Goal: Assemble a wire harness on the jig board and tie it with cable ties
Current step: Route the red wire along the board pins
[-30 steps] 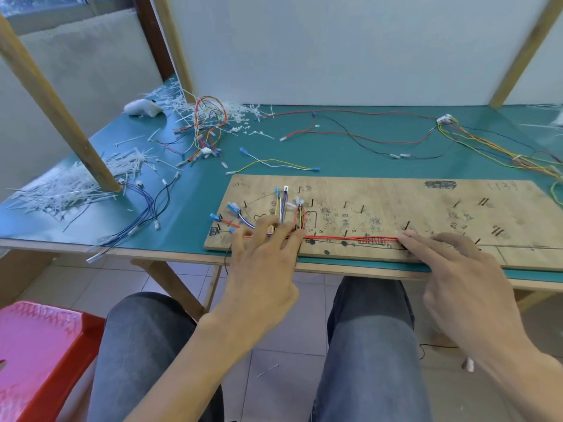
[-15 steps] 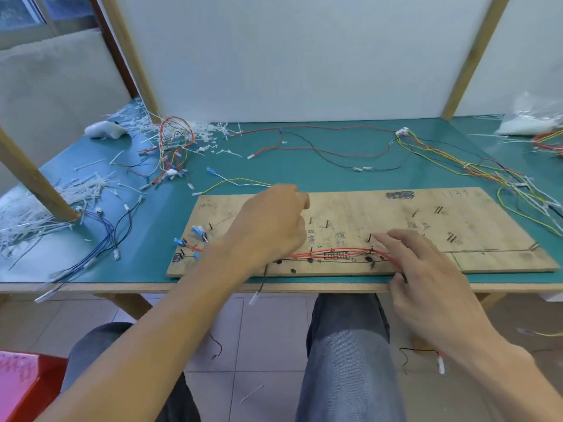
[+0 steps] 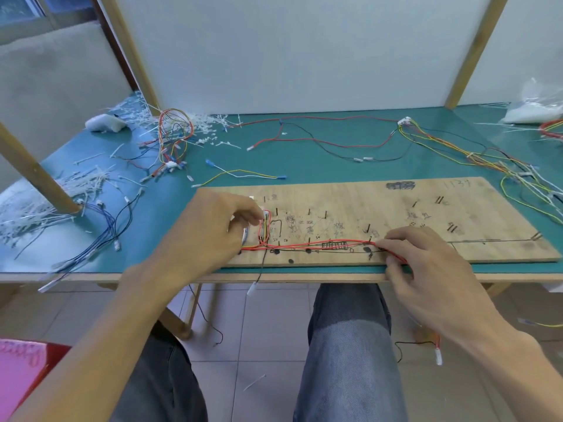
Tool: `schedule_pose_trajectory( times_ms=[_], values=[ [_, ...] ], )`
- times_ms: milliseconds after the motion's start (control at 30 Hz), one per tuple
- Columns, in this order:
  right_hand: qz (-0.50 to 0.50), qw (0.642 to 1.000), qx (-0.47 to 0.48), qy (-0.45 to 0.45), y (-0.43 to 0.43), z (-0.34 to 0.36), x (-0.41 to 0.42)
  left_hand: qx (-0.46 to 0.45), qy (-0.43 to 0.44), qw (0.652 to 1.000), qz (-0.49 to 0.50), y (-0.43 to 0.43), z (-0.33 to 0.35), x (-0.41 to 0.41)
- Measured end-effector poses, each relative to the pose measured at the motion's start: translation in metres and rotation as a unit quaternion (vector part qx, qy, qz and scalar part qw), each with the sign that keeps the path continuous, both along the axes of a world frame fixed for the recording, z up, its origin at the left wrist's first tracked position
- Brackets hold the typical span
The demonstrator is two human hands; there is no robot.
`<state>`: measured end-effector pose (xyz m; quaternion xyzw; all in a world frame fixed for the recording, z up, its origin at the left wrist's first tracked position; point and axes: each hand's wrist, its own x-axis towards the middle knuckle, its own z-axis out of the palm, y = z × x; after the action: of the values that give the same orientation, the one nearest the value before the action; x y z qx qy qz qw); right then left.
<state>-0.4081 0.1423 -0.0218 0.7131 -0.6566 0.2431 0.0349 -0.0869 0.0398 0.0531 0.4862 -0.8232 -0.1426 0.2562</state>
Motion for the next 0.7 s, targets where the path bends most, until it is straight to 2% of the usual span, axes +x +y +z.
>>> schedule_pose_trajectory(
  times_ms=[200, 300, 400, 533, 700],
  values=[
    [-0.003, 1.000, -0.002, 0.003, -0.001, 0.000, 0.002, 0.050, -0.022, 0.998, 0.020, 0.016, -0.021, 0.008],
    [-0.003, 1.000, -0.002, 0.001, -0.001, -0.001, 0.000, 0.005, -0.034, 0.999, 0.005, 0.023, -0.028, 0.010],
    [-0.002, 1.000, 0.000, -0.001, -0.001, -0.002, 0.000, -0.054, -0.098, 0.993, -0.038, 0.025, -0.033, 0.012],
    [0.003, 1.000, 0.003, -0.007, -0.003, -0.001, 0.000, -0.054, -0.150, 0.986, -0.055, 0.023, -0.038, 0.015],
    [0.001, 1.000, -0.003, -0.001, -0.005, 0.001, 0.002, -0.065, -0.166, 0.983, -0.037, 0.027, -0.047, 0.018]
  ],
)
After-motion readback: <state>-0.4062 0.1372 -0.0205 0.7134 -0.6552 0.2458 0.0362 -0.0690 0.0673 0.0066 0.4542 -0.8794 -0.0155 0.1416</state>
